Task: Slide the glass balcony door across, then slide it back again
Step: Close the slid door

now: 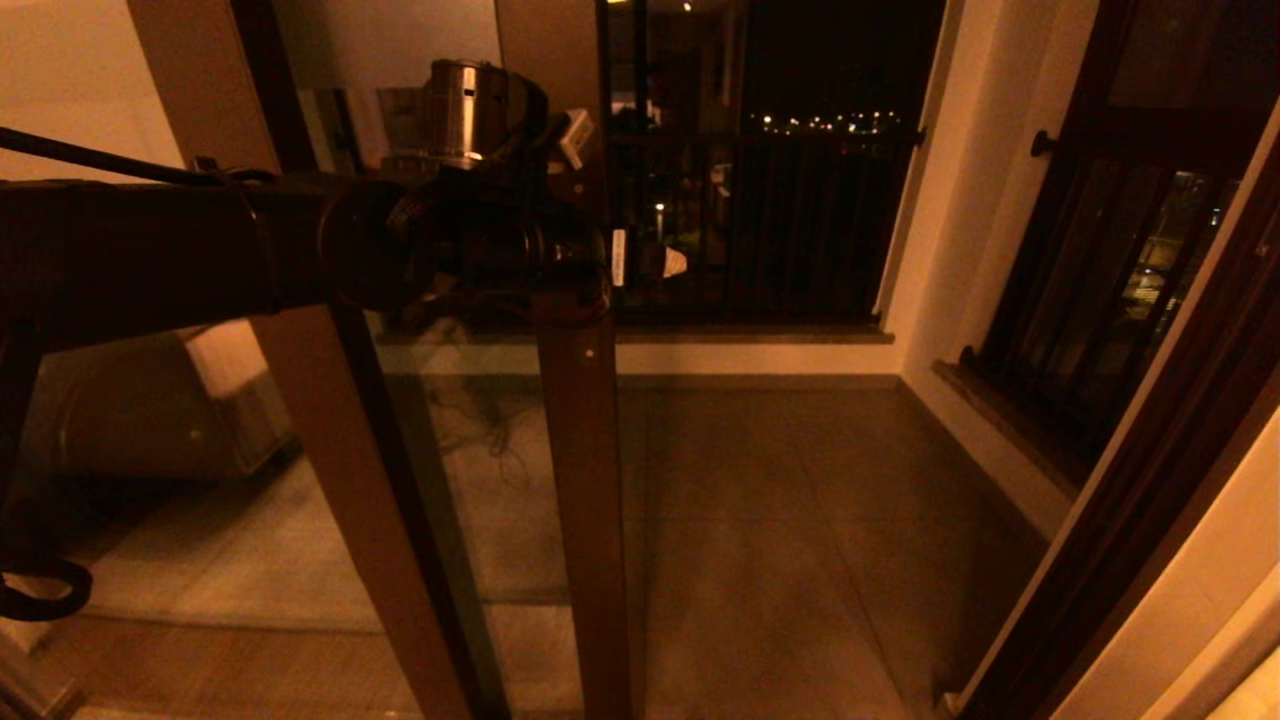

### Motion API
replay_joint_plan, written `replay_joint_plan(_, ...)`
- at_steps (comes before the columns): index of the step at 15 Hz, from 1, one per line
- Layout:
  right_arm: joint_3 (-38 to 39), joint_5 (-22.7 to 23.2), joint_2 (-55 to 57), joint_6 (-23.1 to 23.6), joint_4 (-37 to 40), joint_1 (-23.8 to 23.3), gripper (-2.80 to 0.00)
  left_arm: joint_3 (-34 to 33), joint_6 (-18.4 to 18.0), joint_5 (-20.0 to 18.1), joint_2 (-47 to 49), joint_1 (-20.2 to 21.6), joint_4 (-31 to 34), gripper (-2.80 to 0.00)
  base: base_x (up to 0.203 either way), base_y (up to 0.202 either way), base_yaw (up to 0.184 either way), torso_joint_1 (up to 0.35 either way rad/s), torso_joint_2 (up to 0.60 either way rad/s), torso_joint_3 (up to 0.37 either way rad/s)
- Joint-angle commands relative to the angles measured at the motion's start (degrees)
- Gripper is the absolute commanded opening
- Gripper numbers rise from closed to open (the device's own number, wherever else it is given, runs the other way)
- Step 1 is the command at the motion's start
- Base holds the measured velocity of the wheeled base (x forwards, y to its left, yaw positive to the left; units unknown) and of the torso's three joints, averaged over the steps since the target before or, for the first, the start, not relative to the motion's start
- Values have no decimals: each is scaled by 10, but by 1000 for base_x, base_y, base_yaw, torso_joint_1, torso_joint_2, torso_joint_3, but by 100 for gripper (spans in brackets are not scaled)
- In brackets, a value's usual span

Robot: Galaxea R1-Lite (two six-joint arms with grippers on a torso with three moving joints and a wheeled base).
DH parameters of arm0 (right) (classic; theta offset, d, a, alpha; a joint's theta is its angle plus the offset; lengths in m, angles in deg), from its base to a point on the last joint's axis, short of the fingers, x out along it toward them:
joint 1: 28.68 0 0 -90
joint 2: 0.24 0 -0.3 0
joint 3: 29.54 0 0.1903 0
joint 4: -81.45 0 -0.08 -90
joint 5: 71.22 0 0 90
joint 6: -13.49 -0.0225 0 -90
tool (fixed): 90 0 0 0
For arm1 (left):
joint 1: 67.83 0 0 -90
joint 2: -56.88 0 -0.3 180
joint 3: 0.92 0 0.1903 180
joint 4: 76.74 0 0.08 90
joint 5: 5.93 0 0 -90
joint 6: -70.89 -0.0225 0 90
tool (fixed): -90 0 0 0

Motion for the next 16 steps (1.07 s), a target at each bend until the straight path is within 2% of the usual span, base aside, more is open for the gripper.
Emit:
replay_joint_plan(1, 0, 0, 0, 0, 0, 0, -280, 6, 1, 2, 10, -1, 2, 0, 0, 0, 0, 0, 0, 0)
replay_joint_plan(16, 0, 0, 0, 0, 0, 0, -280, 8, -7, 15, 37, -37, -11, 0, 0, 0, 0, 0, 0, 0)
